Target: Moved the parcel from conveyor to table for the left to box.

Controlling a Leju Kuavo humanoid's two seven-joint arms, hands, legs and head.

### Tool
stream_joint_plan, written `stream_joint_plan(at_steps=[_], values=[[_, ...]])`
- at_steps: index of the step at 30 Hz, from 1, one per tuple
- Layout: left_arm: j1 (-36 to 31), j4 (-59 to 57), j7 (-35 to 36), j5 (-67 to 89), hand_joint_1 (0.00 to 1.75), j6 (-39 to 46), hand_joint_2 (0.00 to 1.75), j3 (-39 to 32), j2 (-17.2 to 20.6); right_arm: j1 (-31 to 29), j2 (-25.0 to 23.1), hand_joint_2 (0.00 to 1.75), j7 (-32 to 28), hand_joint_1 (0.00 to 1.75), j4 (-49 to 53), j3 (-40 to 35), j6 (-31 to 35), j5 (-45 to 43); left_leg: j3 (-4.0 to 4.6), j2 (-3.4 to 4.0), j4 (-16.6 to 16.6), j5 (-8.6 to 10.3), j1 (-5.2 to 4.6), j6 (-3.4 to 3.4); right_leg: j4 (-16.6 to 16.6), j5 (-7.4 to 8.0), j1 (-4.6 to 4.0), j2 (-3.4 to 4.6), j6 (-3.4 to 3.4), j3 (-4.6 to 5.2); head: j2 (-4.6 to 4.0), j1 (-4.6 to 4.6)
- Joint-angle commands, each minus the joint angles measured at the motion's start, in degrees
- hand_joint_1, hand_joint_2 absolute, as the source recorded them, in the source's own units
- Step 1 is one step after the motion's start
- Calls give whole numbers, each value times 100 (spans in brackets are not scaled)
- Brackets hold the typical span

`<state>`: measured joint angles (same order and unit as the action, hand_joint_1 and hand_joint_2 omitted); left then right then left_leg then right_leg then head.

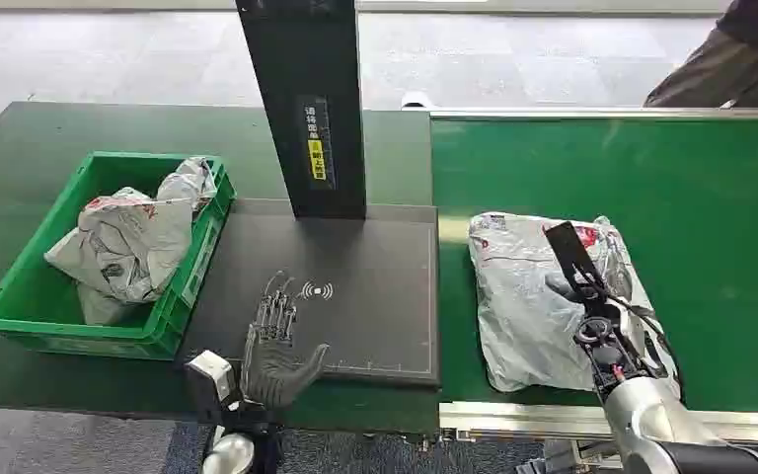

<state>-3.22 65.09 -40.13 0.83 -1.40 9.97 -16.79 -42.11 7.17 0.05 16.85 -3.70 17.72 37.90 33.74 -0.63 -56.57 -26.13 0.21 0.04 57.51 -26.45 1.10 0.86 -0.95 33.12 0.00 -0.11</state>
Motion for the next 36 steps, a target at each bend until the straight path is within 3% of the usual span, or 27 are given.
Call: stream_joint_plan(at_steps=[1, 4, 9, 10, 11, 16, 20, 22, 24, 28, 30, 34, 36], values=[[-318, -480, 13, -2, 0, 7, 175, 153, -119, 337, -277, 175, 260, 0, -575, -709, -1188, 482, -10, -2, 4, -2, 8, -2, -13, 0, -11, -14, 7, -18, 0, 0], [-375, -566, 13, -16, 0, -4, 175, 106, -87, 353, -251, 175, 639, 0, -645, -1024, -1729, 843, -9, -9, 6, 0, 8, -3, -13, -2, -10, -21, 8, -18, 0, 0], [-400, -590, 13, -21, 0, -13, 175, 0, -104, 369, -220, 175, 781, 5, -573, -1109, -2114, 973, -12, -3, 2, -1, 5, -1, -6, -2, -6, -10, 4, -15, 0, 2], [-401, -587, 13, -23, 0, -8, 175, -19, -110, 369, -222, 175, 780, 159, -562, -1107, -2123, 983, -17, -8, 6, 1, 8, -2, -14, -1, -10, -20, 7, -24, 0, 0], [-383, -557, 13, -16, 0, -1, 175, -44, -116, 354, -229, 175, 759, 175, -549, -1121, -2155, 1017, -16, -12, 4, 2, 7, -2, -11, -2, -9, -23, 6, -24, 0, 2], [-337, -484, 13, 4, 0, 35, 175, -78, -128, 285, -247, 175, 697, 175, -489, -1132, -2001, 1096, -28, -2, 5, 2, 8, -2, -13, 2, -10, -15, 7, -34, 0, 2], [-216, -295, 13, 19, 0, 137, 175, -169, -120, 17, -331, 175, 722, 175, -429, -836, -1242, 1036, -31, 0, 3, 2, 6, -3, -7, 1, -8, -11, 7, -34, 0, 2], [-206, -283, 13, 24, 0, 140, 175, -167, -117, -6, -335, 175, 718, 175, -410, -784, -1160, 1007, -27, 8, 0, 1, 7, -3, -6, 3, -9, -5, 8, -29, 0, 2], [-110, -42, 13, 15, 0, 272, 175, -263, -104, -205, -421, 175, 294, 175, -226, -251, -391, 674, -27, 12, -1, -2, 2, -2, -1, 0, -3, 3, 5, -27, 0, 2], [-6, 272, 13, 7, 0, 331, 175, -403, -62, -433, -511, 175, -119, 175, 2, -40, 245, 640, -9, 28, -8, -5, 1, -2, 7, 2, -3, 16, 6, -8, 0, 2], [130, 760, 13, 2, 0, 356, 175, -618, -1, -616, -719, 175, -963, 175, 607, 159, 1109, 655, 1, 37, -10, -6, -3, -2, 13, 3, 1, 28, 5, 4, 0, 2], [130, 760, 13, 2, 0, 356, 175, -618, -1, -616, -719, 175, -963, 175, 607, 159, 1109, 655, -3, 47, -6, -10, 5, -7, 7, 3, -8, 30, 13, 3, 0, 2], [219, 1207, 13, 34, 0, 454, 175, -783, 42, -425, -969, 175, -1717, 175, 1707, 320, 1492, 571, -8, 23, 0, -5, 6, -6, -1, 1, -9, 8, 11, -8, 0, 0]])
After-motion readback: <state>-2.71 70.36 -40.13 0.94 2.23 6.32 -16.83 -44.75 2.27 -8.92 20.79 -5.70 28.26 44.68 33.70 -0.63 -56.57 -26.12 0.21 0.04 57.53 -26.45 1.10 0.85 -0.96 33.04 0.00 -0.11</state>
